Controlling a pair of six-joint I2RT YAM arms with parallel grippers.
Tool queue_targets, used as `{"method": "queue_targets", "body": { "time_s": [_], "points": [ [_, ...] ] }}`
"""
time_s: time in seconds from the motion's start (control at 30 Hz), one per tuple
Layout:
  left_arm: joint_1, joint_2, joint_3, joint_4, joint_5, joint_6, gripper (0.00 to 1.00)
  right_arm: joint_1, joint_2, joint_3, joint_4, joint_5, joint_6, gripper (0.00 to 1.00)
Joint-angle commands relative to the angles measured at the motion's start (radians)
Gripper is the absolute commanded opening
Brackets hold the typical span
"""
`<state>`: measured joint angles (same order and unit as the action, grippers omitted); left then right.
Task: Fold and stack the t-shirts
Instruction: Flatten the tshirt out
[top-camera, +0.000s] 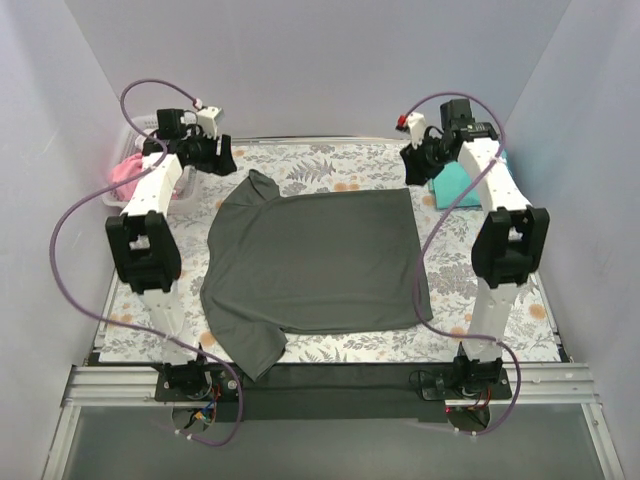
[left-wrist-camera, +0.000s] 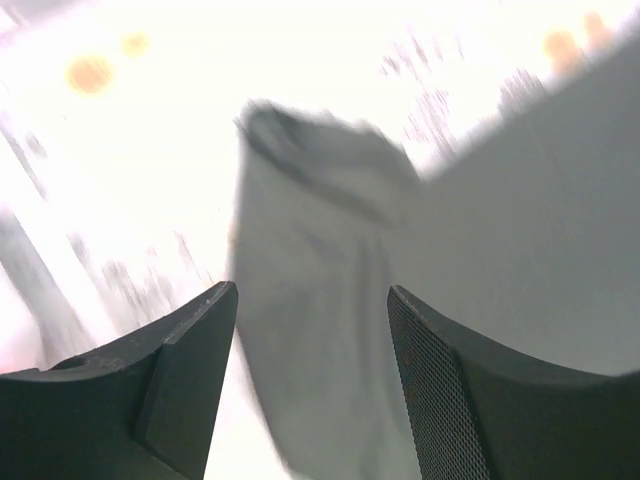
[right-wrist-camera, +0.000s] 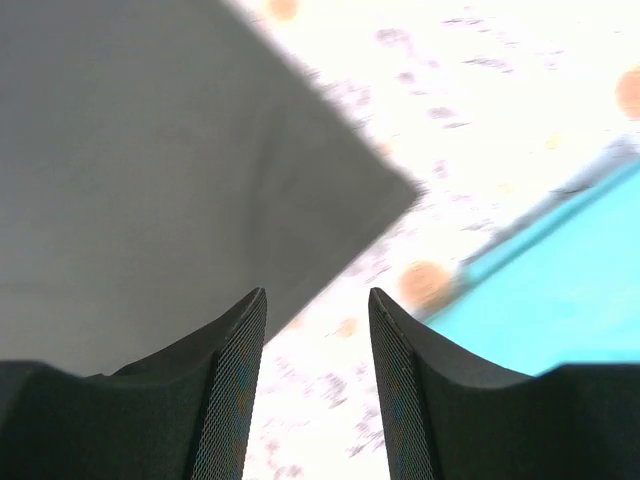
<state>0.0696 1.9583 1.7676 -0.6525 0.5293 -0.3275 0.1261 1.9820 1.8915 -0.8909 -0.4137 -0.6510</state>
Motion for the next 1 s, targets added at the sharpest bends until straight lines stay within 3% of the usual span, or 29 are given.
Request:
{"method": "queue_targets", "body": {
  "time_s": [0.0, 0.13, 0.37, 0.57, 0.73, 0.97],
  "points": [
    [-0.01, 0.172, 0.14, 0.145, -0.043, -0.195, 0.58, -0.023, 0.19, 0.171, 0.061, 0.088, 0.131, 0.45],
    [-0.028, 0.325, 0.256, 0.278, -0.101, -0.286, 0.57, -0.036, 0.323, 0.331, 0.128, 0.127, 0.185, 0.45],
    [-0.091, 0.464, 0.299, 0.365, -0.177, -0.306, 0.57, -0.036, 0.373, 0.242, 0.316, 0.148, 0.223, 0.52],
    [-0.093, 0.479, 0.244, 0.441, -0.146, -0.347, 0.56, -0.037, 0.413, 0.224, 0.363, 0.084, 0.251, 0.52],
    [-0.116, 0.513, 0.274, 0.444, -0.141, -0.346, 0.41, -0.037, 0.455, 0.233, 0.368, 0.069, 0.274, 0.51],
    [-0.139, 0.524, 0.325, 0.467, -0.201, -0.387, 0.46, -0.051, 0.456, 0.23, 0.379, 0.05, 0.28, 0.51]
  ]
}}
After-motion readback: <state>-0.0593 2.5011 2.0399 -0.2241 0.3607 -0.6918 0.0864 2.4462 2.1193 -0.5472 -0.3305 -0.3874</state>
